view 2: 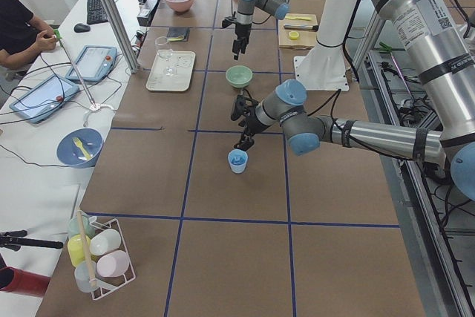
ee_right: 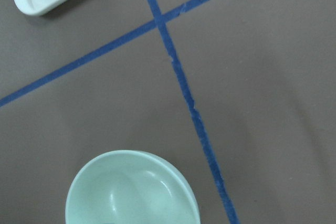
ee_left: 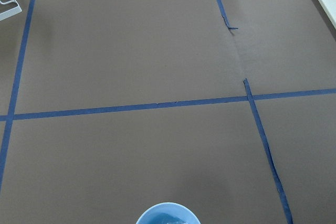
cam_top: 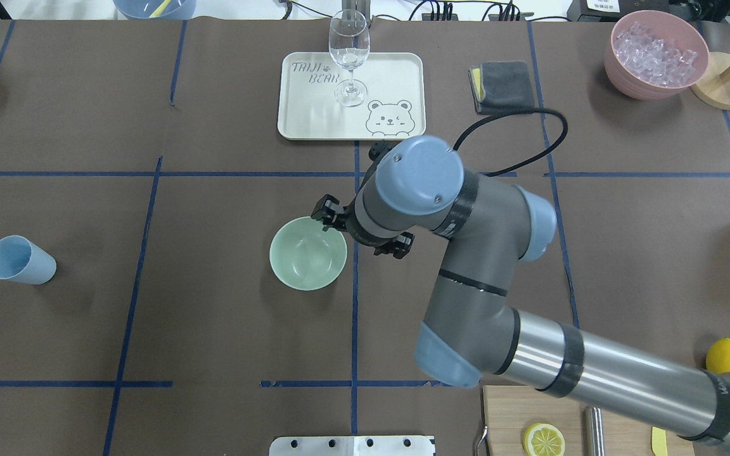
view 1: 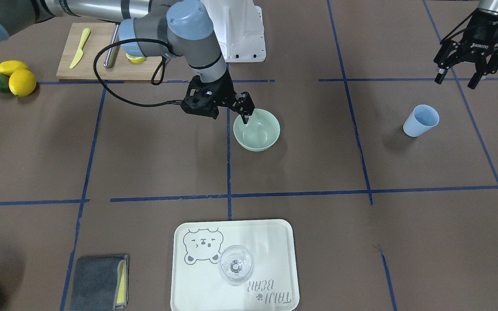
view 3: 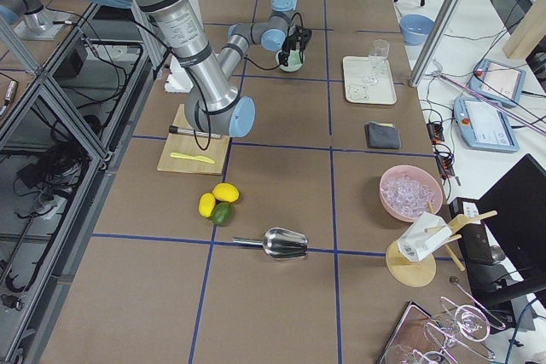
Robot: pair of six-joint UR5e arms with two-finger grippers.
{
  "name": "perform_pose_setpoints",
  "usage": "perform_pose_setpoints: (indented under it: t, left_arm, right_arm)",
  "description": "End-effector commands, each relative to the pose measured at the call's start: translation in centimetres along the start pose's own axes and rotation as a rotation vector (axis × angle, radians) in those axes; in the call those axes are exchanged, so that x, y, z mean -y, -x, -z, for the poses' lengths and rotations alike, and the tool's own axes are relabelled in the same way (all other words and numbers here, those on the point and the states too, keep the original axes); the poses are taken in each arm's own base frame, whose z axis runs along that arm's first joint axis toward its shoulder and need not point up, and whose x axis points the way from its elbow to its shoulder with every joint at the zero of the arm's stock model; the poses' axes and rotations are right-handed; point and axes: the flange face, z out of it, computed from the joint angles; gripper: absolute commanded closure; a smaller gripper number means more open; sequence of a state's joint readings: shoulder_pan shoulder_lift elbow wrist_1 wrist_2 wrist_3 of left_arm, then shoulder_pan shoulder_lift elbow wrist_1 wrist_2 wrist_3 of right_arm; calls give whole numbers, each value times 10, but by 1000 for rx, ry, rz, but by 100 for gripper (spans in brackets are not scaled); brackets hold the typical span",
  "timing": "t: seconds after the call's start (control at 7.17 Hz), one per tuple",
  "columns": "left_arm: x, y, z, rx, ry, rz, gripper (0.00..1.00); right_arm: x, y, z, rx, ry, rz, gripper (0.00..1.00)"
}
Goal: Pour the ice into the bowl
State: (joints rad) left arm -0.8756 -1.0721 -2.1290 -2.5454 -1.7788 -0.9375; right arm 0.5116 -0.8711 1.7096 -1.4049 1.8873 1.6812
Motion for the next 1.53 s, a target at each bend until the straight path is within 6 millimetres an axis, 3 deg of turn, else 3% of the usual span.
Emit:
perform_pose_setpoints:
  t: [0.0,0.28,0.42,0.7,0.84,0.98,1.12,1.4]
  left_arm:
    - [-13,-3,4,13,8,-24,13]
    - [-29,1,1,86,-79,-62,1]
    - [-37,-7,-8,88,-88,-14,1]
    - [-70,-36,-31,107,-146,13,0]
    - [-81,-42,-37,109,-173,55,1]
    - [-105,-42,-51,129,-235,110,1]
    - [-120,-37,-61,143,-266,110,1]
    - [-160,8,-91,205,-485,92,1]
  right_arm:
    - [41,-45,60,19,15,-6,0]
    - [77,-81,95,28,6,19,0]
    - [82,-87,100,28,12,16,0]
    - [83,-89,98,22,12,26,0]
    - [82,-88,99,28,11,29,0]
    - [81,-86,100,31,4,32,0]
    - [81,-86,99,31,1,33,0]
    - [81,-84,100,34,-1,34,0]
